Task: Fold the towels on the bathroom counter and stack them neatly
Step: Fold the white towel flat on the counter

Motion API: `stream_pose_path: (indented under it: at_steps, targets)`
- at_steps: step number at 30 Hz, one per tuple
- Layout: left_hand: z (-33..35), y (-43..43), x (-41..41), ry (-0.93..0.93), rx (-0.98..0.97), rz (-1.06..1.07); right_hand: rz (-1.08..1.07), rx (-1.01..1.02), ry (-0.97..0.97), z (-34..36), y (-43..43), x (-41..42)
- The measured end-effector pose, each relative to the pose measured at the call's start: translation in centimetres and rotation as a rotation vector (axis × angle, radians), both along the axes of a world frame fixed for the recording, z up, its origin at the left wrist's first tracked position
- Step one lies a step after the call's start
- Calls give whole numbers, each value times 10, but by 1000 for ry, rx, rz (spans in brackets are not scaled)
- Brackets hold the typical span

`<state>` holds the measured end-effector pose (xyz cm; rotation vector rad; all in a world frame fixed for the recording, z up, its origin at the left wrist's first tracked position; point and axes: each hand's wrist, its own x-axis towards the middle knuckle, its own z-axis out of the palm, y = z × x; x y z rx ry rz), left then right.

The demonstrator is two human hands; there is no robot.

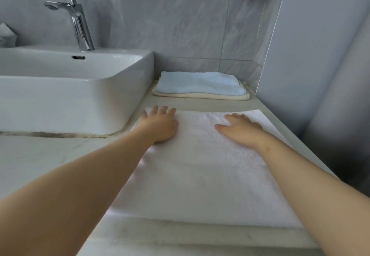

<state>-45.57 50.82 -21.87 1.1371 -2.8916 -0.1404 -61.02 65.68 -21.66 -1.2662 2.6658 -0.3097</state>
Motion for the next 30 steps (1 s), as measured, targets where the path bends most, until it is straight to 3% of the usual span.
stream_pose_path:
  at_steps: [8, 11, 24, 27, 30]
  targets:
    - [8, 91, 72, 34, 184, -203, 253, 8, 16, 15, 63, 105]
    - [-5, 118, 92, 22, 93, -170, 276, 26, 37, -4, 78, 128]
    - [-3, 107, 124, -115, 26, 90, -180, 69, 124, -10, 144, 87]
    - [7, 111, 97, 26, -103, -22, -73, 29, 200, -5, 118, 101]
    - [2, 113, 71, 51, -46, -137, 121, 5, 142, -5, 91, 116]
